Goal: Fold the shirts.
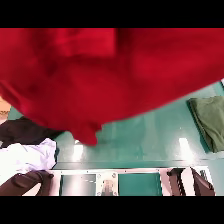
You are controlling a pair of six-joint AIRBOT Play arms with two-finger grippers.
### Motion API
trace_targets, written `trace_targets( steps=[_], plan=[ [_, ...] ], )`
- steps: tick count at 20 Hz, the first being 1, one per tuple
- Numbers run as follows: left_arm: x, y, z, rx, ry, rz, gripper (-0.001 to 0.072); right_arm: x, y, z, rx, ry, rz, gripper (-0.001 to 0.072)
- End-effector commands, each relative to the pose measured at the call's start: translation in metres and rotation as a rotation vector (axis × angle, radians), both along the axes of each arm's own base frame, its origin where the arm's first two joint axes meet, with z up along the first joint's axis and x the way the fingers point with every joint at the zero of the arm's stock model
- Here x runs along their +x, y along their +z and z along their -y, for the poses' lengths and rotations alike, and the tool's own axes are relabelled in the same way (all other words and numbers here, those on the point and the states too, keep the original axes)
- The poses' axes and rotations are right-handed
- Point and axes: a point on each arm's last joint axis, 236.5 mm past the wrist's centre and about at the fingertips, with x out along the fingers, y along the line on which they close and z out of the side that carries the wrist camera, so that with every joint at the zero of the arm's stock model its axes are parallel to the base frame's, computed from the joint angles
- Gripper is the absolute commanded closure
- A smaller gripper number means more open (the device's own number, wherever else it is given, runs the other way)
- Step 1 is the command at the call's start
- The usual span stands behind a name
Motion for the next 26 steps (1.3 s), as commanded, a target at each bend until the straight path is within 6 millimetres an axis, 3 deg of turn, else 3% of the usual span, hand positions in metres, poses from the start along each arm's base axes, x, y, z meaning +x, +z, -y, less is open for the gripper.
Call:
trace_targets(
  steps=[1, 4, 7, 9, 11, 13, 16, 18, 21, 24, 26],
  plan=[
    [0.042, -0.04, 0.006, 0.04, 0.036, -0.078, 0.0683, 0.028, -0.023, 0.024, 0.078, 0.019, -0.052, 0.0692],
    [0.105, -0.113, 0.018, 0.086, 0.075, -0.256, 0.0683, 0.095, -0.108, 0.053, 0.225, 0.135, -0.222, 0.0692],
    [0.176, -0.219, 0.04, 0.142, 0.075, -0.518, 0.0683, 0.16, -0.226, 0.069, 0.355, 0.212, -0.442, 0.0692],
    [0.214, -0.293, 0.051, 0.025, -0.013, -0.749, 0.0683, 0.194, -0.305, 0.078, 0.445, 0.225, -0.573, 0.0692],
    [0.243, -0.356, 0.051, -0.088, -0.105, -0.923, 0.0683, 0.221, -0.378, 0.083, 0.506, 0.236, -0.696, 0.0692],
    [0.269, -0.425, 0.037, -0.13, -0.102, -1.06, 0.0683, 0.248, -0.444, 0.078, 0.557, 0.257, -0.804, 0.0692],
    [0.292, -0.508, 0.034, -0.153, -0.089, -1.172, 0.0683, 0.279, -0.528, 0.065, 0.645, 0.279, -0.926, 0.0692],
    [0.312, -0.532, 0.036, -0.21, -0.065, -1.16, 0.0683, 0.3, -0.559, 0.061, 0.727, 0.3, -0.948, 0.0692],
    [0.325, -0.542, 0.033, -0.231, -0.038, -1.135, 0.0683, 0.324, -0.568, 0.064, 0.773, 0.336, -0.942, 0.0693],
    [0.306, -0.554, 0.032, -0.193, -0.064, -1.218, 0.0683, 0.315, -0.564, 0.068, 0.79, 0.369, -0.968, 0.0693],
    [0.287, -0.563, 0.031, -0.156, -0.087, -1.296, 0.0683, 0.294, -0.567, 0.075, 0.833, 0.39, -1.029, 0.0693]
  ],
)
